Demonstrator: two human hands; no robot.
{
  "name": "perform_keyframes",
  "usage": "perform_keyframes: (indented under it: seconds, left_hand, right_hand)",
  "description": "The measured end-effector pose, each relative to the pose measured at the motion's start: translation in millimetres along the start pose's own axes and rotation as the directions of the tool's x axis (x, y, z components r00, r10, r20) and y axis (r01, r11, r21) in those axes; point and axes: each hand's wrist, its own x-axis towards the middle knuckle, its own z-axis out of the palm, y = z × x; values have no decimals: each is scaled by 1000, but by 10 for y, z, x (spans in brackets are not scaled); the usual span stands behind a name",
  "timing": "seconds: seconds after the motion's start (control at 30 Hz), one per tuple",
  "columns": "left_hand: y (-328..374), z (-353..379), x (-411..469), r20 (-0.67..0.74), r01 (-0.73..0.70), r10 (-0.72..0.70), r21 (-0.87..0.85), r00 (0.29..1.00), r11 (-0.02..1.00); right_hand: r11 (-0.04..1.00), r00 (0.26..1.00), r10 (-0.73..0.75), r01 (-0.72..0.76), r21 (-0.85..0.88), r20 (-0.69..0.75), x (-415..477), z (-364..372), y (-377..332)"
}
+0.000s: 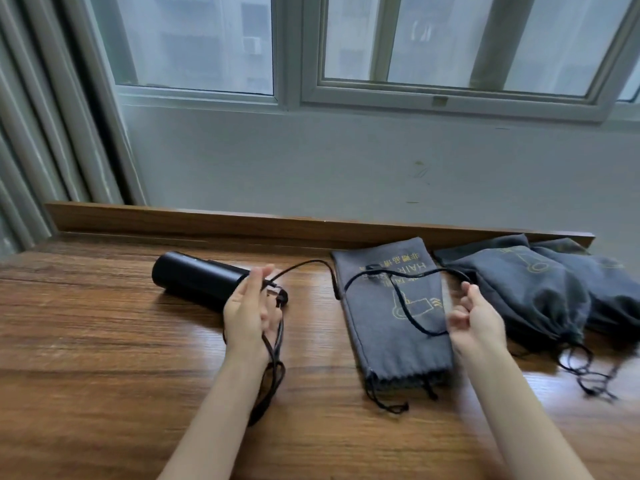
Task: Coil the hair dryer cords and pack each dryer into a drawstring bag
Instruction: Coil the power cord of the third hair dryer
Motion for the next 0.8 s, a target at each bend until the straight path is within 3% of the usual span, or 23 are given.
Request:
perform_keyframes:
  seconds: [0.07, 0.17, 0.3, 0.33, 0.4, 0.47, 0.5, 0.57, 0.7, 0.77, 0.8]
  left_hand:
    - [55, -62, 71, -46, 20, -29, -183, 999, 983]
    - [-28, 10, 46, 36, 55, -51, -125, 998, 991]
    - [-106, 101, -88, 248, 85, -118, 138, 962, 987]
    - [-122, 124, -119, 293, 52, -114, 213, 949, 976]
    - [-167, 181, -186, 388, -74, -85, 378, 918, 923]
    - [-203, 233, -252, 488, -172, -89, 463, 868, 869]
    - [-215, 247, -278, 521, -184, -106, 476, 847, 860]
    - [-212, 243, -302, 552, -148, -171, 486, 816, 861]
    - [-108, 234, -318, 607, 47, -378, 489, 699, 871]
    - [-51, 210, -301, 654, -107, -454, 632, 605, 768]
    - [-27, 204, -293, 664, -254, -514, 714, 543, 653]
  right_hand:
    - [995, 996, 73, -69, -71, 42, 13, -27, 55]
    - [933, 976, 11, 69, -352, 219, -36, 30, 224]
    - [541, 869, -176, 478, -692, 463, -158, 96, 326]
    - [436, 821, -210, 564, -701, 531, -213, 99, 345]
    - [314, 618, -266, 781, -540, 740, -377, 123, 381]
    - [297, 392, -201, 898, -326, 897, -488, 157, 432]
    - [302, 330, -138, 912, -278, 934, -518, 168, 453]
    - [280, 325, -57, 913, -297, 944, -523, 176, 466]
    - [335, 463, -176, 858, -389, 869, -420, 136, 304]
    - [307, 490, -277, 860, -407, 826, -339, 116, 155]
    - [317, 510, -339, 853, -415, 791, -295, 109, 88]
